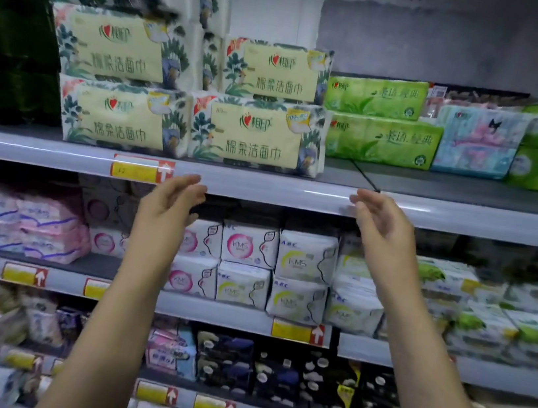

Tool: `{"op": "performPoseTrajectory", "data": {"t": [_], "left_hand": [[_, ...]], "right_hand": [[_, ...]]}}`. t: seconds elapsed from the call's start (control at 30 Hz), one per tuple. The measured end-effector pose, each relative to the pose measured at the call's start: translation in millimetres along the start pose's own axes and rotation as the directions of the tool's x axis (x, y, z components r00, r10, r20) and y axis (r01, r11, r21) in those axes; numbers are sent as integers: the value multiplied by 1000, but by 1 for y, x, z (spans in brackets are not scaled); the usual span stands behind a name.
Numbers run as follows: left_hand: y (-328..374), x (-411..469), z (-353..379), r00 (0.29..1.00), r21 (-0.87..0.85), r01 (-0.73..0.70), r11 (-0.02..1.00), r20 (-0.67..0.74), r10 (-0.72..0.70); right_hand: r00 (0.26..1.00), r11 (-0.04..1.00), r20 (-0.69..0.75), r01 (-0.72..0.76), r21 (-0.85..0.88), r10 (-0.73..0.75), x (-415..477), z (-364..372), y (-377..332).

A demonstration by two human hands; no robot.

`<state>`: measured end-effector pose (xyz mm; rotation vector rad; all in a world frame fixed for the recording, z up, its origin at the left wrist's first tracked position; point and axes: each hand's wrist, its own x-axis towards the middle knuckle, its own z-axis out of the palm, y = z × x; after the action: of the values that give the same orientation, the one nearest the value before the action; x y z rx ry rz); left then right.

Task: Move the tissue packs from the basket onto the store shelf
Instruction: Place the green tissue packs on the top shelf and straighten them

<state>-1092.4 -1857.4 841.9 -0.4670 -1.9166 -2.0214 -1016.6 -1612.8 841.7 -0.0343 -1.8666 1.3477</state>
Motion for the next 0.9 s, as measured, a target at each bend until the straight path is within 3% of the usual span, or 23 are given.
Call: {"op": "performPoseTrajectory", "data": {"t": [0.2, 0.4, 0.77, 0.9], "left_hand": [[-34, -49, 14, 983, -99, 182, 978, 20, -180], [-88, -83, 32, 906, -74, 420, 905, 84, -414], [-179, -118, 34, 741, 19, 668, 744, 76, -667], [-204, -131, 39, 699, 70, 710, 701, 44, -713]], "right_hand": [[937, 935, -5, -348, 73, 349, -59, -42, 40], [766, 758, -92, -600, 255, 637, -103, -69, 80], [497, 503, -77, -852, 146, 864, -164, -79, 160], [436, 445, -99, -889, 106, 894, -173, -71, 186]]}}
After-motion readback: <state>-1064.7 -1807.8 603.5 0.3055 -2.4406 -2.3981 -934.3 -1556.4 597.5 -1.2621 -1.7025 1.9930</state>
